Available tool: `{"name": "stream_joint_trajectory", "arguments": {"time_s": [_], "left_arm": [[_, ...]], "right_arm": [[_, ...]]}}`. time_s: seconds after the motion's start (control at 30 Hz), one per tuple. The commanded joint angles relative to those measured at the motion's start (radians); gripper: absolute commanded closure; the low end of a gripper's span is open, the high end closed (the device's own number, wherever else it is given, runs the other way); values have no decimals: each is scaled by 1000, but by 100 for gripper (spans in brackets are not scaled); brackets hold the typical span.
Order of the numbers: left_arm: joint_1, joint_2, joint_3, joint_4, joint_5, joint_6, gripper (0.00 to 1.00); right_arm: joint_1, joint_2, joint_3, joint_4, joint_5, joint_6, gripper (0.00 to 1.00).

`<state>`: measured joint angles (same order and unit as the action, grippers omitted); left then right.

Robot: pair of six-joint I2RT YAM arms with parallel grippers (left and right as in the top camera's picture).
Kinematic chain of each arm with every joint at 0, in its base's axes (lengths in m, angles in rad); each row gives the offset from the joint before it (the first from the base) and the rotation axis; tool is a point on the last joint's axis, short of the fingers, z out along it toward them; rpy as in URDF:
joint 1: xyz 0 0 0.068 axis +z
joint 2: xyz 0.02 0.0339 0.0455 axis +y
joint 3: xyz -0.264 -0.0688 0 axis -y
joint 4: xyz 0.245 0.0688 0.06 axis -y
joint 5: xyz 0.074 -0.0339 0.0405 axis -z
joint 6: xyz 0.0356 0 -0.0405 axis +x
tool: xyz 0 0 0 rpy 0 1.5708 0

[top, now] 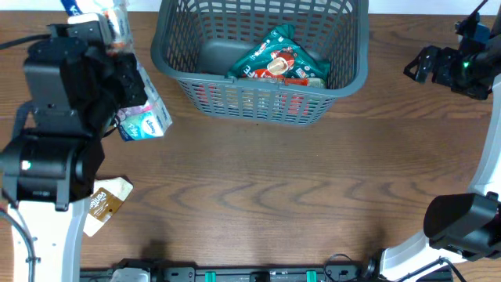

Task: Pack container
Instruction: 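Lift the Kleenex packs into the basket with the left gripper, then open the left gripper and withdraw it to the left side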

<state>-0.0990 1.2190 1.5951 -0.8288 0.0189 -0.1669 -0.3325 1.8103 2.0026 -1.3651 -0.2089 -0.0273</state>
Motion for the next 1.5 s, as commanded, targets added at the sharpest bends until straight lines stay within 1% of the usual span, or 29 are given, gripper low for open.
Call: {"name": "stream_joint_trajectory", "arguments": {"time_s": [0.0,0.03,0.13,0.27,0.37,0.47,0.53,0.6,0.63,0.7,0.73,0.8,1.03,1.07,1.1,1.27,1.33,1.37,1.4,1.47], "left_arm": [[-8,-4,14,39,-11,110,94],[-20,-3,20,61,-11,178,94],[-53,18,51,105,-11,328,94],[-122,115,135,105,-11,620,94],[-183,200,201,129,-12,792,94],[-237,278,261,233,-12,910,94],[-277,327,281,344,-7,995,94],[-312,373,281,428,20,1122,93],[-326,394,281,447,34,1181,90],[-352,443,281,465,53,1283,88],[-364,472,281,469,52,1313,86],[-379,524,281,469,53,1336,84],[-391,662,281,462,52,1336,83],[-391,675,281,453,52,1333,78],[-391,686,281,441,52,1333,75],[-391,719,280,362,51,1332,64],[-391,723,278,343,48,1319,55],[-391,723,278,338,48,1310,40],[-391,722,278,336,48,1308,20],[-391,720,278,336,47,1306,19]], "right_arm": [[6,8,-5,-1,-4,-15,1],[6,8,-5,-1,-4,-15,1],[6,8,-5,-1,-4,-15,1],[6,8,-5,-3,-5,-14,1],[6,8,-5,-5,-5,-14,1],[6,8,-5,-13,-5,-15,1],[6,8,-5,-21,-5,-15,1],[6,8,-5,-26,-5,-15,1],[6,8,-5,-27,-5,-15,1],[6,8,-5,-30,-5,-14,1],[6,8,-5,-32,-5,-15,1],[6,8,-5,-40,-5,-15,1],[6,8,-5,-54,-5,-15,1],[6,8,-5,-54,-5,-15,1],[6,8,-5,-54,-5,-15,1],[6,8,-5,-57,-5,-15,1],[6,8,-5,-57,-5,-15,1],[6,8,-5,-57,-5,-15,1],[6,8,-5,-57,-5,-15,1],[6,8,-5,-56,-5,-15,1]]}}
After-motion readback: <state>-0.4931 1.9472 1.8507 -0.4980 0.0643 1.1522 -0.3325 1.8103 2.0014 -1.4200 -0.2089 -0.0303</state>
